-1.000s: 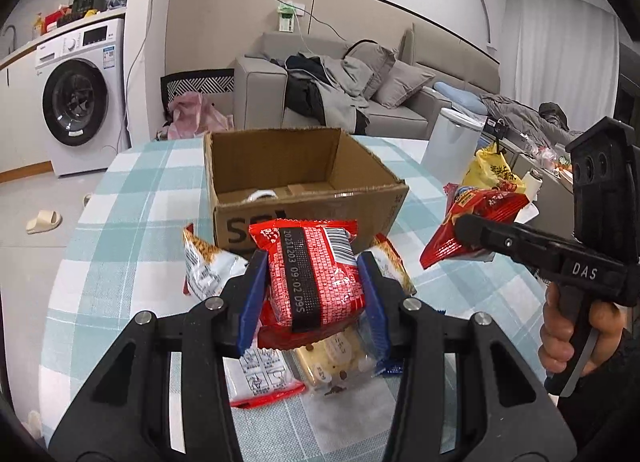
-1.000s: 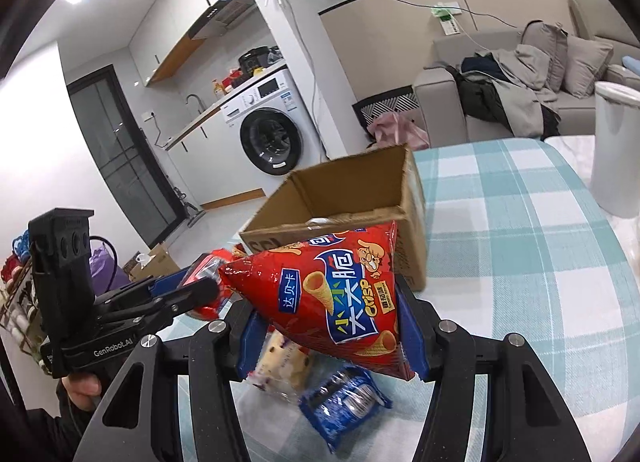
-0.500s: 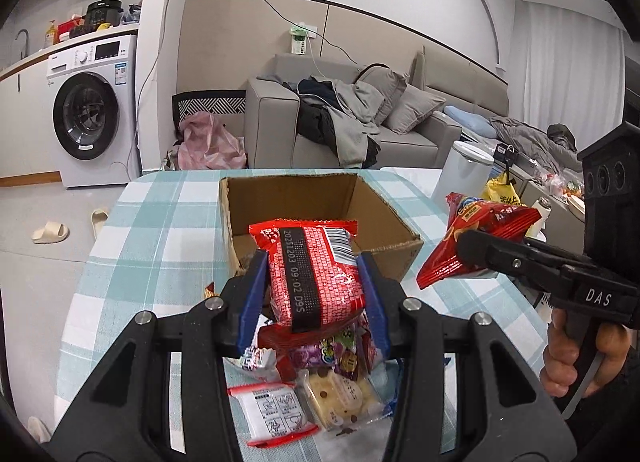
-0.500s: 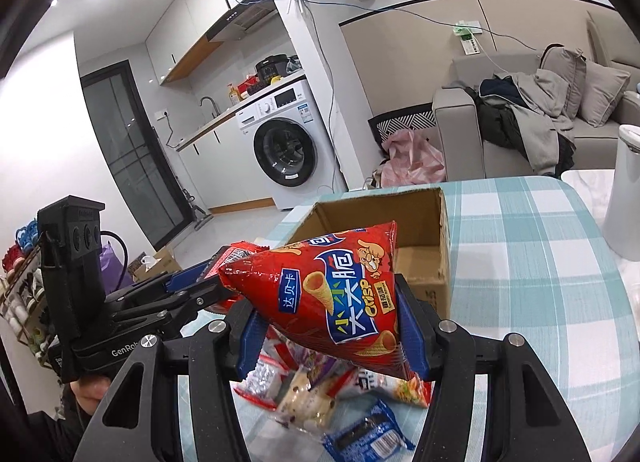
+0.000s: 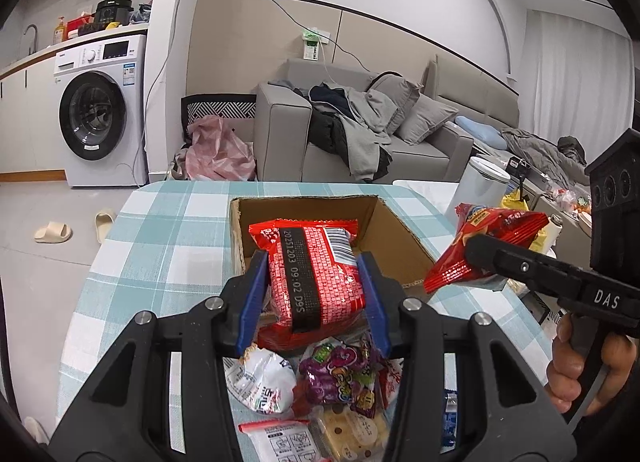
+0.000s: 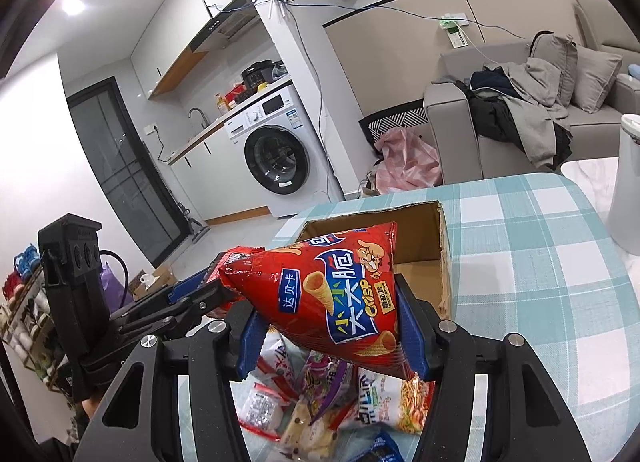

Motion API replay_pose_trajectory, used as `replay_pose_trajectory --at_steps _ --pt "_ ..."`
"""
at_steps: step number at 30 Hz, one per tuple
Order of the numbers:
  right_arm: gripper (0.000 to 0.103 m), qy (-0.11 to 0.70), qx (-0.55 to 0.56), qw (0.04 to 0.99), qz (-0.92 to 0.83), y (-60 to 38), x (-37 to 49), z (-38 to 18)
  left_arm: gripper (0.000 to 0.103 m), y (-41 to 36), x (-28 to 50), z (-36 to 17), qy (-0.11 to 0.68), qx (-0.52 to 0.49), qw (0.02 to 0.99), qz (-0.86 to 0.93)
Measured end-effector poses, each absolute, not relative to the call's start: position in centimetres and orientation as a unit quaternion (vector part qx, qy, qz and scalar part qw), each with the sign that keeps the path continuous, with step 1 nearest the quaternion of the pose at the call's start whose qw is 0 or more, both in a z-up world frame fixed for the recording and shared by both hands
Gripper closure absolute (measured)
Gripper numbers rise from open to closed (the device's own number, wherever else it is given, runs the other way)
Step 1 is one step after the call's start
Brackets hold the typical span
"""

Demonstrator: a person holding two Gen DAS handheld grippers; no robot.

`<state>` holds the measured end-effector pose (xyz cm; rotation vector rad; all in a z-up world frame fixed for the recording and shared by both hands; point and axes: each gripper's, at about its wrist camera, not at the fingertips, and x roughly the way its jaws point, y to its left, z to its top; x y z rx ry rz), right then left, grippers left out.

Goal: Organize snacks
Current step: 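Lift both packs and carry them over the open box, then open both tools to drop the packs into the box and withdraw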

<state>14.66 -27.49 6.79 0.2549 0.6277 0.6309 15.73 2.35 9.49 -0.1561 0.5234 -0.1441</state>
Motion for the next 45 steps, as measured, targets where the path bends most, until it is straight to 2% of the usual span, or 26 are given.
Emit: replay_pose_trajectory --at_steps 17,37,45 --pt "0.045 0.326 0.123 0.893 0.284 -25.8 19.1 4.5 0.061 2.3 22.8 5.3 0.257 -0.076 0.961 -0.071" --pt "0.045 0.348 0.119 0.891 0.266 -23.9 22.8 1.4 0.061 2.8 25.6 1.4 0.276 -0.083 0.955 -0.075" --pt "0.039 0.329 0.113 0.900 0.261 -24.4 22.2 2.1 0.061 3.2 25.9 1.1 0.277 -0.087 0.954 -0.075"
